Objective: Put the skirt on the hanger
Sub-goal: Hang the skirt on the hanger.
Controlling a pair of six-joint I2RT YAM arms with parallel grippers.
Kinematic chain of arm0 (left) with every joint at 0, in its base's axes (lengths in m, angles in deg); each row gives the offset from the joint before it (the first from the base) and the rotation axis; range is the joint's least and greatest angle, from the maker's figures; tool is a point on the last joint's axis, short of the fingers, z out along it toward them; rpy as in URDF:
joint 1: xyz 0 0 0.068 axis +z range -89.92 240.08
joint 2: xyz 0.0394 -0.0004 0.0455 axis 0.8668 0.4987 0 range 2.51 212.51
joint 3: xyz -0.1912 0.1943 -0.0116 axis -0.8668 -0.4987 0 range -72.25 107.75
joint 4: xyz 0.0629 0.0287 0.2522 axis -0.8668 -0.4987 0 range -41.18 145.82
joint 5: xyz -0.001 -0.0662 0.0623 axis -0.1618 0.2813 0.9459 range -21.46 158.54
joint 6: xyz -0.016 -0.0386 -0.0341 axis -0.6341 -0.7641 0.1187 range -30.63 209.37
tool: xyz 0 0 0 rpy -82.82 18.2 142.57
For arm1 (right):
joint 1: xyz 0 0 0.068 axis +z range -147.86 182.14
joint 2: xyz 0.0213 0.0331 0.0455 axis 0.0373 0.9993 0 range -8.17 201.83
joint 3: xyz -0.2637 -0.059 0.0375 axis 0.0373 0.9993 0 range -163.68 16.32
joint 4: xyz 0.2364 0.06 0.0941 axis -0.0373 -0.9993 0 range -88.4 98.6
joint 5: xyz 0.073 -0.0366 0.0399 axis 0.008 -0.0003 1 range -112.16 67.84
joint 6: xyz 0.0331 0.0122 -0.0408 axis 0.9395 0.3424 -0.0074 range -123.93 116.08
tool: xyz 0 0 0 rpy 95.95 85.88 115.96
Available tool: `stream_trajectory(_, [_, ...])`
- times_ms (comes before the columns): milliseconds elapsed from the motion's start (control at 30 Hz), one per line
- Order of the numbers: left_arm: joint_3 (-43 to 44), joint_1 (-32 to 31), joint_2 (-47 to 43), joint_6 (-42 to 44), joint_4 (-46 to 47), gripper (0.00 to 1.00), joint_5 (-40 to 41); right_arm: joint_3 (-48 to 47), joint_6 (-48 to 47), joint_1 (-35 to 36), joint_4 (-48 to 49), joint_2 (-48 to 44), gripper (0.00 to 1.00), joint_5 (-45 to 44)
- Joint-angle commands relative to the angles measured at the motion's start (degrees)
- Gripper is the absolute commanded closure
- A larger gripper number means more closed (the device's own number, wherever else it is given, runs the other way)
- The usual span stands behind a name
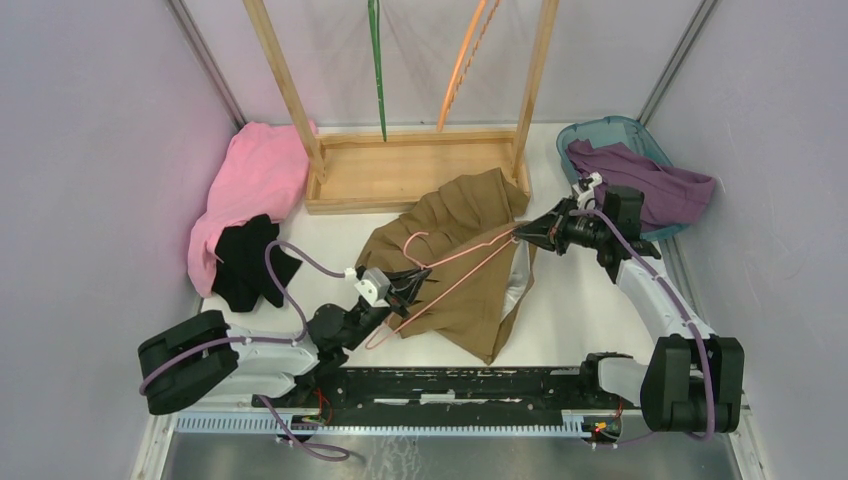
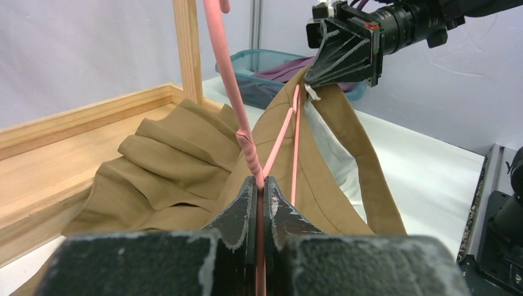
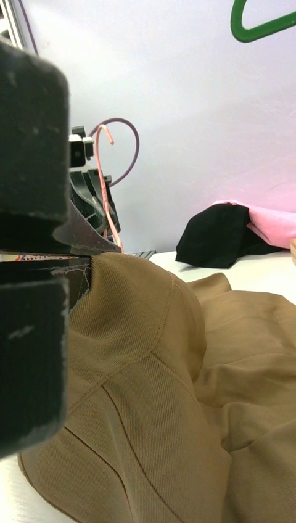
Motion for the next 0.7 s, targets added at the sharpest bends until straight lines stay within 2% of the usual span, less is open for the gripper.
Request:
stream_trajectory(0, [-1.7,2.37,1.96,-3.52,8.98,0.97,-1.49,-2.07,2.42,-0.79,5.86,-0.2,0.99,1.09])
stream_trajectory(233, [-1.74,4.74,0.97,-4.47,9.88,0.97,-5.1,-2.46,3.04,-1.1,6.97,1.55,0.99,1.16])
stream_trajectory(433, [-0.14,7.34,3.33,-6.87,10.9,0.97,-11.19,-2.45,6.62,-1.19,10.77,2.75,0.99,1.86])
stream_trajectory(667, [-0.11,8.19,5.81,-8.66,12.72,0.97,-13.51,-2.32,8.74,-1.26,13.75,3.79,0.99,1.94])
